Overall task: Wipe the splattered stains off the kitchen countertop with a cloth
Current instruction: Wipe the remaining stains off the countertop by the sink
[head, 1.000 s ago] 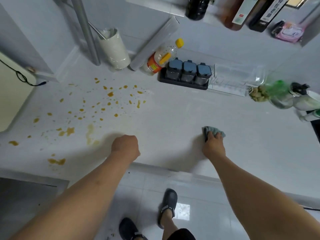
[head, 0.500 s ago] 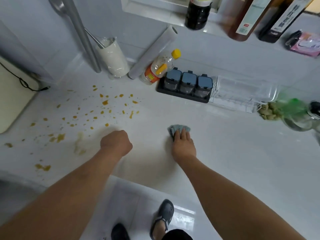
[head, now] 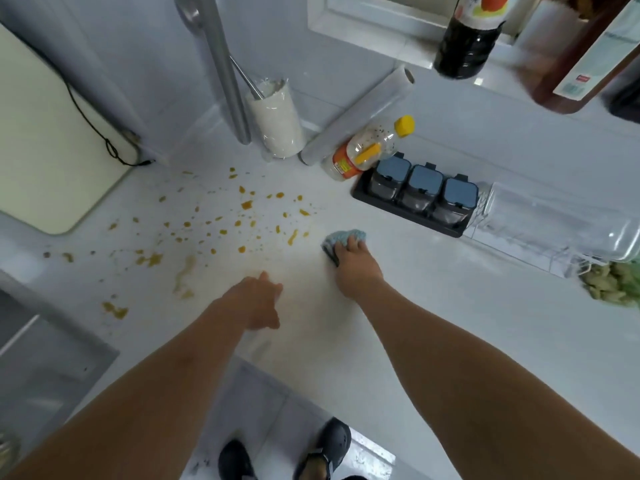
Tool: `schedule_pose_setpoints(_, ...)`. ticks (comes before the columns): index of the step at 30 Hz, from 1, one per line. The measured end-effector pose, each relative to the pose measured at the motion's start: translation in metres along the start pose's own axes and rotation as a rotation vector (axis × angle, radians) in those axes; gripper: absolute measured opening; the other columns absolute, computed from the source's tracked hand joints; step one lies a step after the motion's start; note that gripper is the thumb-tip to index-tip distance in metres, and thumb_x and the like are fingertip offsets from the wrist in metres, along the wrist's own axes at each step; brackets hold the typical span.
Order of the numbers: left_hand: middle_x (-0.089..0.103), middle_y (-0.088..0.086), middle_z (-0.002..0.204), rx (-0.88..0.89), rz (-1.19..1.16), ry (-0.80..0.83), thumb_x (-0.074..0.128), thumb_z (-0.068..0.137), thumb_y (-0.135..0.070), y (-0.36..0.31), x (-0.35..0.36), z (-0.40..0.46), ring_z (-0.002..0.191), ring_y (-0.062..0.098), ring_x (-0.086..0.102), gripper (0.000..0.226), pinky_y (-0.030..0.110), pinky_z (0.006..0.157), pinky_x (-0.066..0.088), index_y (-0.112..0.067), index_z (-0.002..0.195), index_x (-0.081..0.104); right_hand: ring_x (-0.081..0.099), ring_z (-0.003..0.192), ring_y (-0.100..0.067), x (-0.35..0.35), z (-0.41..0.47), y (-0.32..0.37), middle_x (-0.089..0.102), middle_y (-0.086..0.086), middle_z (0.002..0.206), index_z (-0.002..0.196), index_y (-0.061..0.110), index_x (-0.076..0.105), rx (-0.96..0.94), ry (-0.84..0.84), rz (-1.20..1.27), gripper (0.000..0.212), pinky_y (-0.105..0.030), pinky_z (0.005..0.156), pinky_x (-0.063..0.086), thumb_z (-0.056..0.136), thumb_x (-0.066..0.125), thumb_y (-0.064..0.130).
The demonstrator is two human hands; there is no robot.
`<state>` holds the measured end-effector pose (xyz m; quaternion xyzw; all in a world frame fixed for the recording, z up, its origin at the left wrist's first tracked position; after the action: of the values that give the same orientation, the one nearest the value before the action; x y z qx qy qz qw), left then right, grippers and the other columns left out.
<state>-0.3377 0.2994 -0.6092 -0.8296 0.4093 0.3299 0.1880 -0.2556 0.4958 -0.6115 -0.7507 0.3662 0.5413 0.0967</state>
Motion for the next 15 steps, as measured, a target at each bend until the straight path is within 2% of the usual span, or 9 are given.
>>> schedule_pose_setpoints(3, -0.004, 0.01, 0.174, 0.005, -0.042, -0.008, 0.073, 0.089, -0.05, 0.001, 0.007, -0.003, 0.159, 0.032, 0.01, 0.098, 0.045, 0.124, 0.025, -0.03, 0.166, 0.016, 0.018, 0.153, -0.019, 0.029, -0.03, 0.045, 0.026, -0.001, 0.165, 0.152, 0.018, 0.044, -0.241, -0.016, 0.018, 0.058, -0.033, 0.122, 0.024, 0.094, 0.049, 0.011)
schedule_pose_setpoints(6, -0.003, 0.004, 0.174, 0.01, -0.129, -0.041, 0.069, 0.092, -0.043, 0.006, 0.01, -0.01, 0.16, 0.023, 0.008, 0.094, 0.041, 0.126, 0.023, -0.028, 0.166, 0.013, 0.023, 0.152, -0.018, 0.033, -0.053, 0.015, 0.031, 0.004, 0.163, 0.151, 0.02, 0.046, -0.229, -0.084, 0.051, 0.062, -0.031, 0.122, 0.023, 0.091, 0.051, 0.007)
schedule_pose_setpoints(7, 0.003, 0.003, 0.174, -0.01, -0.158, -0.101, 0.065, 0.094, -0.04, 0.01, 0.007, -0.014, 0.159, 0.02, 0.015, 0.087, 0.039, 0.124, 0.025, -0.026, 0.165, 0.017, 0.028, 0.15, -0.021, 0.026, -0.05, 0.002, 0.034, 0.002, 0.162, 0.15, 0.019, 0.047, -0.19, -0.123, 0.036, 0.062, -0.031, 0.121, 0.025, 0.09, 0.051, 0.006)
schedule_pose_setpoints(9, 0.029, 0.006, 0.167, -0.073, -0.217, -0.277, 0.059, 0.096, -0.034, 0.022, -0.006, -0.025, 0.15, 0.022, 0.037, 0.067, 0.038, 0.117, 0.037, -0.02, 0.157, 0.036, 0.034, 0.146, -0.026, 0.008, -0.03, -0.016, 0.038, -0.003, 0.159, 0.149, 0.017, 0.047, -0.088, -0.174, 0.0, 0.06, -0.033, 0.119, 0.03, 0.09, 0.049, 0.006)
schedule_pose_setpoints(11, 0.055, 0.008, 0.142, -0.168, -0.262, -0.409, 0.058, 0.095, -0.03, 0.043, -0.014, -0.039, 0.128, 0.026, 0.058, 0.046, 0.038, 0.1, 0.049, -0.015, 0.138, 0.053, 0.032, 0.146, -0.026, -0.009, -0.002, -0.021, 0.038, -0.006, 0.158, 0.15, 0.016, 0.043, 0.021, -0.171, 0.004, 0.057, -0.037, 0.117, 0.032, 0.094, 0.046, 0.007)
schedule_pose_setpoints(13, 0.062, 0.006, 0.123, -0.281, -0.304, -0.434, 0.059, 0.093, -0.032, 0.067, -0.008, -0.054, 0.112, 0.026, 0.064, 0.039, 0.035, 0.086, 0.05, -0.014, 0.128, 0.058, 0.029, 0.147, -0.027, -0.02, 0.022, -0.016, 0.036, -0.009, 0.158, 0.15, 0.015, 0.04, 0.084, -0.138, 0.037, 0.055, -0.04, 0.115, 0.035, 0.095, 0.044, 0.009)
schedule_pose_setpoints(15, 0.06, 0.007, 0.121, -0.412, -0.344, -0.378, 0.06, 0.094, -0.037, 0.097, 0.014, -0.07, 0.111, 0.028, 0.063, 0.04, 0.037, 0.084, 0.05, -0.014, 0.126, 0.057, 0.024, 0.149, -0.029, -0.016, 0.041, 0.004, 0.032, -0.013, 0.159, 0.151, 0.013, 0.037, 0.086, -0.09, 0.055, 0.055, -0.042, 0.116, 0.035, 0.097, 0.046, 0.014)
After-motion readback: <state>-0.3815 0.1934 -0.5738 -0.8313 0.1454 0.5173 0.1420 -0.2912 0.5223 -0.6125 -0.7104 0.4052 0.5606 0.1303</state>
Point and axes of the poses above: each hand's wrist, its own z-axis towards the middle knuckle, its own x-axis out of the palm, y = z × x, the point moved 10 cm from there along z, towards the middle knuckle
